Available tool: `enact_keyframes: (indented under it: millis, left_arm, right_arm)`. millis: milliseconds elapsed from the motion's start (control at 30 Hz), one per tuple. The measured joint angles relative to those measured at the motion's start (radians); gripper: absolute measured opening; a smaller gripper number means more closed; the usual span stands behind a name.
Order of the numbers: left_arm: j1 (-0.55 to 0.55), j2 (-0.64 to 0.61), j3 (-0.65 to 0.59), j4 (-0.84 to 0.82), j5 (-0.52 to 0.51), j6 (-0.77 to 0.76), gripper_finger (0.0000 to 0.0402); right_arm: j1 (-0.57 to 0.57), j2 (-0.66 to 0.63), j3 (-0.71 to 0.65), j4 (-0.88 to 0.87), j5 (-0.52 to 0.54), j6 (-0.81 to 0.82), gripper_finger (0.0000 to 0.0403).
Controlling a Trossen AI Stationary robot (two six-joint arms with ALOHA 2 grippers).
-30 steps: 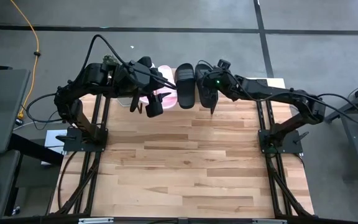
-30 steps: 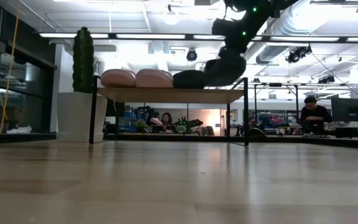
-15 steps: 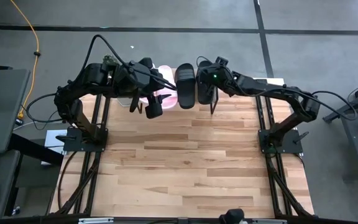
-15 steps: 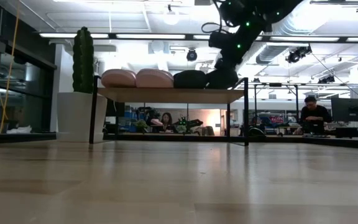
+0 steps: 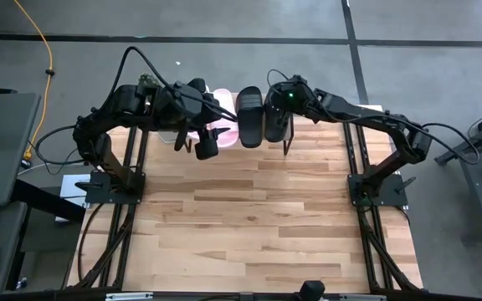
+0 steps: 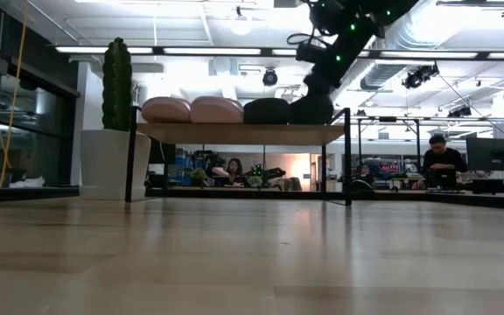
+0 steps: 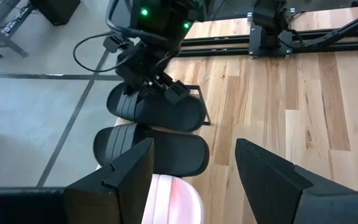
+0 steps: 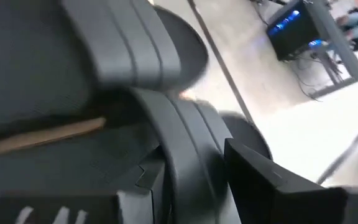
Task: Pick and place slides into the shelf
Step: Put the black slipper on the shelf
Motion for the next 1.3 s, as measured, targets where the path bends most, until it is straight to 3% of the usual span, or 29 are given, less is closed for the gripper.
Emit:
enact_keyframes:
  millis: [233, 767, 900, 1133, 1300]
  left_arm:
    - [0.000, 0.000, 0.000, -0.003, 0.000, -0.003, 0.0214]
    - [0.000, 0.000, 0.000, -0.025, 0.000, -0.021, 0.0214]
    - [0.000, 0.000, 0.000, -0.021, 0.000, -0.021, 0.0214]
    - [0.000, 0.000, 0.000, -0.021, 0.001, -0.022, 0.0214]
    - [0.000, 0.000, 0.000, -0.021, 0.003, -0.022, 0.0214]
  right_arm:
    - [0.006, 0.001, 0.071, -0.029, -0.085, 0.018, 0.0126]
    - [0.006, 0.021, 0.073, -0.070, -0.049, 0.040, 0.0120]
    - [0.006, 0.044, 0.074, -0.071, -0.006, 0.033, 0.0093]
    - [0.007, 0.062, 0.076, -0.079, 0.021, 0.038, 0.0010]
    - [0.015, 0.062, 0.076, -0.084, 0.054, 0.033, 0.0006]
